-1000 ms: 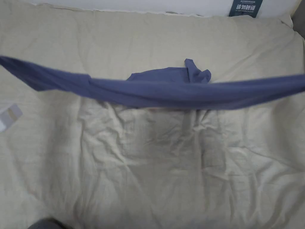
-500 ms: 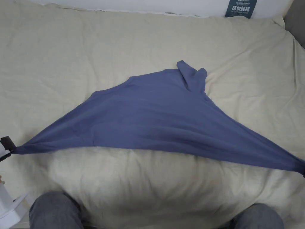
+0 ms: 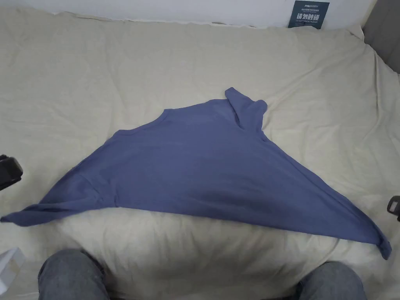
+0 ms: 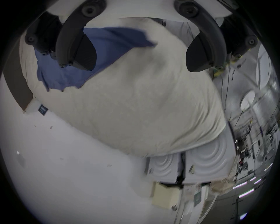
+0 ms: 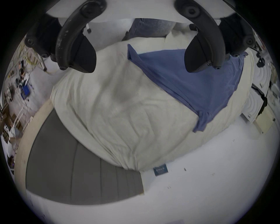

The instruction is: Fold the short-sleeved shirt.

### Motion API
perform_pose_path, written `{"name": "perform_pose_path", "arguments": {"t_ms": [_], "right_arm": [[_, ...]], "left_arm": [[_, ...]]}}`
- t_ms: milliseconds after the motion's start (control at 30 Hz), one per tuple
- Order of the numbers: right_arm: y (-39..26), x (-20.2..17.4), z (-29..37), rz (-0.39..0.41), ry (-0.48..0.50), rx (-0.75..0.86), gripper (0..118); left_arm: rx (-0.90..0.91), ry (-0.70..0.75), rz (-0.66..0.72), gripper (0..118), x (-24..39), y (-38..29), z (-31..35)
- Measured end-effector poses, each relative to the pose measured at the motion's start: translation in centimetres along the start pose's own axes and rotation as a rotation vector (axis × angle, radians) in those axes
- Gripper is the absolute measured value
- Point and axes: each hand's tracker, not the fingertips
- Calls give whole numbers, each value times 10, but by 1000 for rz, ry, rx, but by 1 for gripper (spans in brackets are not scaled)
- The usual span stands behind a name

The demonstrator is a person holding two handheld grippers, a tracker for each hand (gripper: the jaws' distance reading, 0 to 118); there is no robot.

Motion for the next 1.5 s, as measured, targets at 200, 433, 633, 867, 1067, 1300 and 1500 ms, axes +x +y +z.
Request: {"name": "perform_pose_path", "arguments": {"t_ms": [200,433,633,867,1067,1300,1500], "right_arm": [[4,-46,43,117,11,245,118],[-17,-90,65,216,9,404,72],[-17,-103,60,188,39,435,2],[-7,-107,44,189,40,413,1],[-2,-95,16,172,42,350,1],[1,-82,-31,126,24,237,1],[12,-61,-69,52,2,152,1]], "left_arm": [[202,-117,-252,118,63,11,38],[368,-192,-381,52,138,0,73],[316,-293,-393,0,178,-2,66],[161,-445,-513,0,254,20,17],[-124,-582,-573,80,348,48,-74],[-367,-494,-736,117,459,40,-195],[-430,-495,-834,117,515,18,-274]]}}
